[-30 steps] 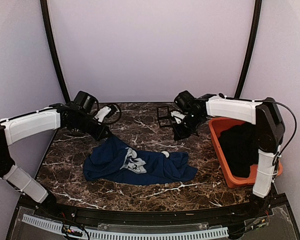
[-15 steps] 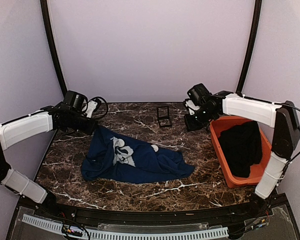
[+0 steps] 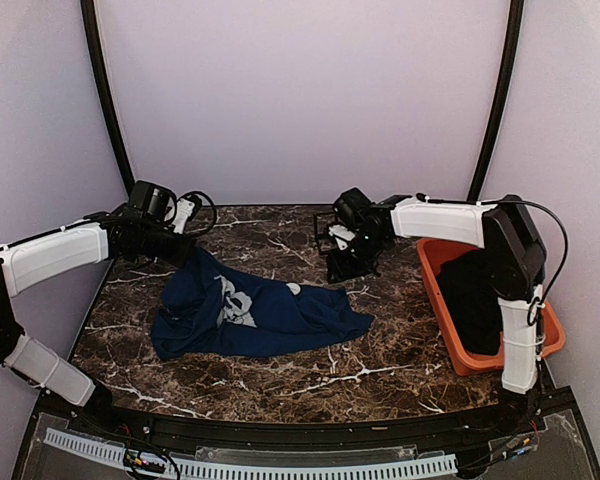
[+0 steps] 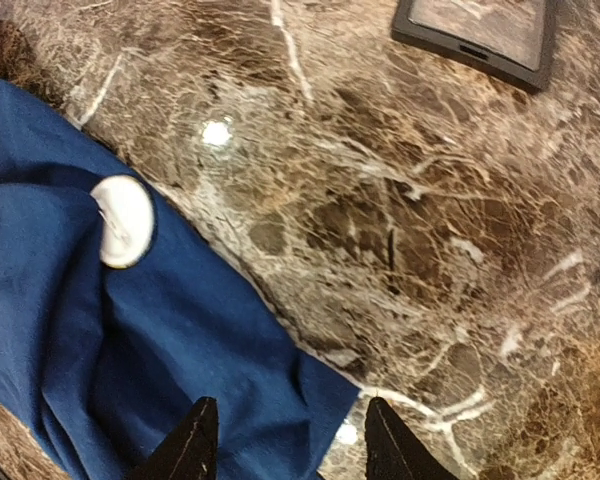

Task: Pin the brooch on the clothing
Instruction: Pick up the clothing with brooches from the center of the board.

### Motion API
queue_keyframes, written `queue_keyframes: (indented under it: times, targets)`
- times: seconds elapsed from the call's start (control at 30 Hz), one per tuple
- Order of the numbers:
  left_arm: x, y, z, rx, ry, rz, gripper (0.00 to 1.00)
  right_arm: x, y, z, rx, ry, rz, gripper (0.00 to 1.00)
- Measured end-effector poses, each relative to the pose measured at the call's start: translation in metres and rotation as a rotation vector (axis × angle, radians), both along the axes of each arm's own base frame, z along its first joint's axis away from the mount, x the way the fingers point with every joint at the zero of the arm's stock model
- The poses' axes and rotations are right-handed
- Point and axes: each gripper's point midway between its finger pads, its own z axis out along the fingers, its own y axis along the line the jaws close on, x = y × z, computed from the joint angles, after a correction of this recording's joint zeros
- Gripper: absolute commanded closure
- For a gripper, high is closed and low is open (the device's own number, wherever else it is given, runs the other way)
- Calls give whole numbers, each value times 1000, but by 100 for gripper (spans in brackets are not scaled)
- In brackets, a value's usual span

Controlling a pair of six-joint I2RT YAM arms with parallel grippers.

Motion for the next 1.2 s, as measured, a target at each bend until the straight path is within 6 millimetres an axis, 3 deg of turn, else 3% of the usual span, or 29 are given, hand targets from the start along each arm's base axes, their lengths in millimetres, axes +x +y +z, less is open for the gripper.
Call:
queue_keyframes:
  times: [0.27,0.37,0.5,0.67,0.87,0.97,1.07,1.2]
  targets:
    - [-1,-6,0,-35,10,-16,99,8,64,24,137,-14,114,50]
    - [-2,-7,0,-38,12,-18,99,9,78,16,140,-7,133,50]
    - [-2,-9,0,-46,15,-27,99,2,72,-11,71,30,121,50]
    - [-4,-13,0,-65,21,-41,99,-10,45,-41,-38,75,88,49]
    - [-5,-16,0,-79,26,-50,99,-14,32,-42,-78,63,70,50]
    - [-5,-17,0,-83,26,-55,99,-17,32,-42,-79,65,85,63]
    - [-5,-17,1,-84,26,-55,99,-21,35,-42,-70,74,117,99]
    - [-5,-17,0,-84,27,-55,99,-32,40,-45,-51,101,155,100]
